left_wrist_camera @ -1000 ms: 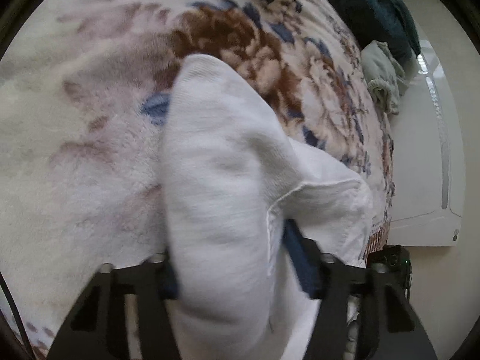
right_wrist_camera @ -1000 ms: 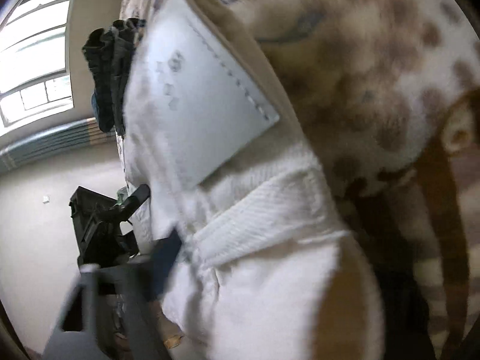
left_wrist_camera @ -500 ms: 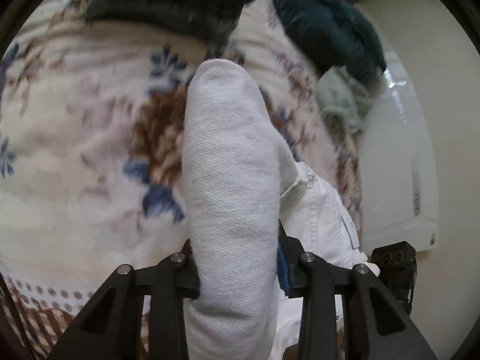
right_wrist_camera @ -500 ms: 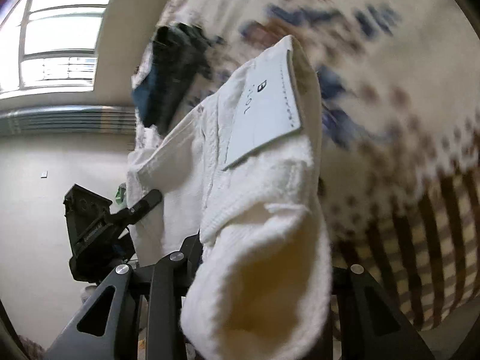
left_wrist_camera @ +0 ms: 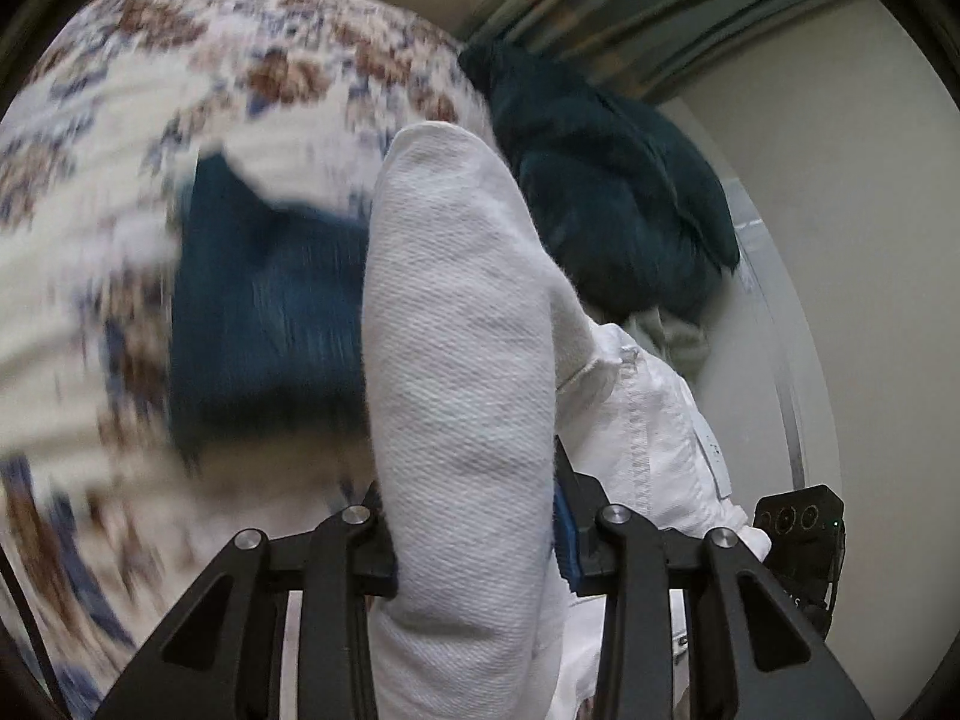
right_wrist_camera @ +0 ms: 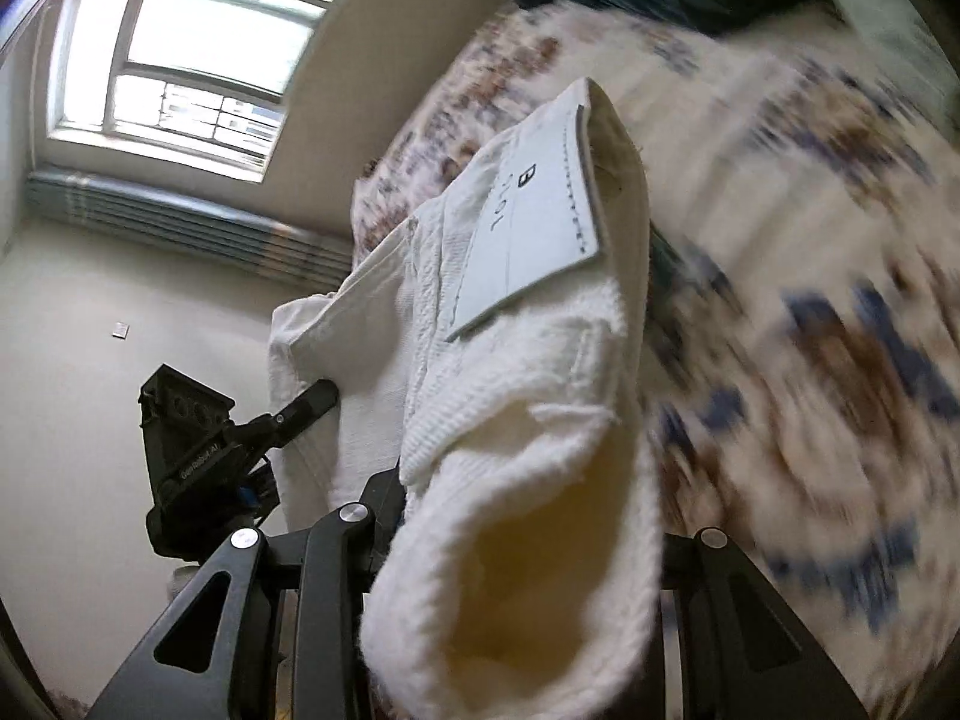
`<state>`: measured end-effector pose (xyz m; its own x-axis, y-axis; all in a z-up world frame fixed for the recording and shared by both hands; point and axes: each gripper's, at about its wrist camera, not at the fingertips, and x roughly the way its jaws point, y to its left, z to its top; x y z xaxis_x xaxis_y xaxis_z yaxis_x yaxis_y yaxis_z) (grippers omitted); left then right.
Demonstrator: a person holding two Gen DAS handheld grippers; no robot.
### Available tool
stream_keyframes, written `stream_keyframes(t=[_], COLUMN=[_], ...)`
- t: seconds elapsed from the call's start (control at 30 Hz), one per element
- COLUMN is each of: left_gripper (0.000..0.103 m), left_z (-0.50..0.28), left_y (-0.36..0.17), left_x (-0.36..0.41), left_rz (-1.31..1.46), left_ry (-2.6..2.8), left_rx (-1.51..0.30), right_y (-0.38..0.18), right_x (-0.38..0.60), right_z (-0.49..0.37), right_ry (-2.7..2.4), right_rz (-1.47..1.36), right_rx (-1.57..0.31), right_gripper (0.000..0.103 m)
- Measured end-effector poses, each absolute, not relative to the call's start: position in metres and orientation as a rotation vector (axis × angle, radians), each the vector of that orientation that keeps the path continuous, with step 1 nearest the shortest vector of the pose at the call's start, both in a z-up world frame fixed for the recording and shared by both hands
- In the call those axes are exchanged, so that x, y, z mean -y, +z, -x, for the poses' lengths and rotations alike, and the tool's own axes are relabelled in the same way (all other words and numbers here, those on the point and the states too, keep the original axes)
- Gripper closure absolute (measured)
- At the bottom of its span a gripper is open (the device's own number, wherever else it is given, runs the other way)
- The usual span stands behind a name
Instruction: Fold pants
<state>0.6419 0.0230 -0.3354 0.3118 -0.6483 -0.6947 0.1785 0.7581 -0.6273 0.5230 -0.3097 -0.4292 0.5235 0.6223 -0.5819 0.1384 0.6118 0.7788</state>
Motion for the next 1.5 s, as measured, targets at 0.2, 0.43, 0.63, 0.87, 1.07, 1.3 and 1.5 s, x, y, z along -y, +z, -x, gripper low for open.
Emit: stream_keyframes(t=[0.2,0.43,0.63,0.87,1.07,1.3,1.5], left_gripper=[0.070,0.069,0.064,0.015,0.001,0.001,0.001], left_z=[-0.752,-0.820,-0.822,-0.795,-0.745,-0.706,-0.666], left_y=[-0.359,-0.484,-0.515,-0.456,-0.429,-0.407,-0.356], left_x=[-0.042,-0.072,-0.091,-0.064,-0.040,-0.025,-0.021], left_rz=[0.442,0.471,0.567,0.263,0.069,0.013,0.026], left_ry=[-0.549,-0.497,-0.507,-0.289,-0.125,-0.039,0.019], left_rx=[-1.096,-1.282,-1.295,-1.272,-1.221,-1.200,-1.136], right_y=[-0.453,-0.555,-0.584,-0.529,-0.454,-0.406,-0.353], right_x=[0.284,0.266,0.263,0.247,0.213,0.208,0.211], right_z=[-0.662,-0.757,-0.761,-0.748,-0.726,-0.705,-0.669], right_ry=[0.375,0.341,0.337,0.261,-0.048,-0.120,-0.126], right_rz=[-0.904,-0.892,-0.840,-0.726,-0.210,-0.046,0.011], right_rx=[-0.957,-1.079,-1.131,-1.239,-1.207,-1.185,-1.123], right_gripper=[0.067,0.067,0.066,0.008,0.008,0.008,0.008])
